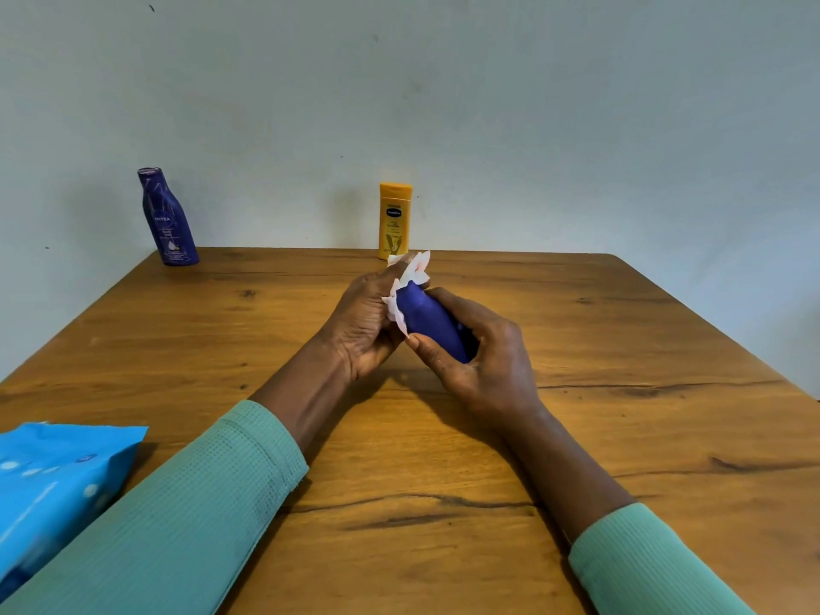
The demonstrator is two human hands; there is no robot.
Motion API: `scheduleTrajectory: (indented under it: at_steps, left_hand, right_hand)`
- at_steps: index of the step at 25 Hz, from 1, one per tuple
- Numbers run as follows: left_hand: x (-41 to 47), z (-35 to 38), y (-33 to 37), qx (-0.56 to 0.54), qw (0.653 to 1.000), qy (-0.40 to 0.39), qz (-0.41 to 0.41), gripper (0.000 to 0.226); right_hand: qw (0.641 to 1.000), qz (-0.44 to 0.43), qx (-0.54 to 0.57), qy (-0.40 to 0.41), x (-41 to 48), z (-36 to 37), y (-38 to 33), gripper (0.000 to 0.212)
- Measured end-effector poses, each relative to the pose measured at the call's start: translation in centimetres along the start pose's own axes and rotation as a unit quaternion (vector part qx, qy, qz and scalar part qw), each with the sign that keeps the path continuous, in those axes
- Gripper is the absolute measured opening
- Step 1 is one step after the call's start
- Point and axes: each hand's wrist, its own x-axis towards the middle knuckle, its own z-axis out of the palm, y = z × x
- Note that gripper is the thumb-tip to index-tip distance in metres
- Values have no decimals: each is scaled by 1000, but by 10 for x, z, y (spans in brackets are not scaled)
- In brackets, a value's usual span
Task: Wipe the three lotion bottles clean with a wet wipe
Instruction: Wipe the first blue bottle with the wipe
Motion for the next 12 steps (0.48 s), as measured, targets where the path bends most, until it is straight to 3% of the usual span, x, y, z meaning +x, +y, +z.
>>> scheduleTrajectory:
  at_steps: [6,9,12]
  left_hand:
    - [-4,-6,3,-21,995,-97,0,21]
    - [-8,7,-1,106,985,-123,53,14]
    - [-8,20,-13,191,970,-63,134,21]
  right_hand:
    - [997,-25,-65,40,3,-2,9,57]
    - [997,-15,-44,54,3,-2,12,46]
    - [999,2,-25,32,3,-2,15,35]
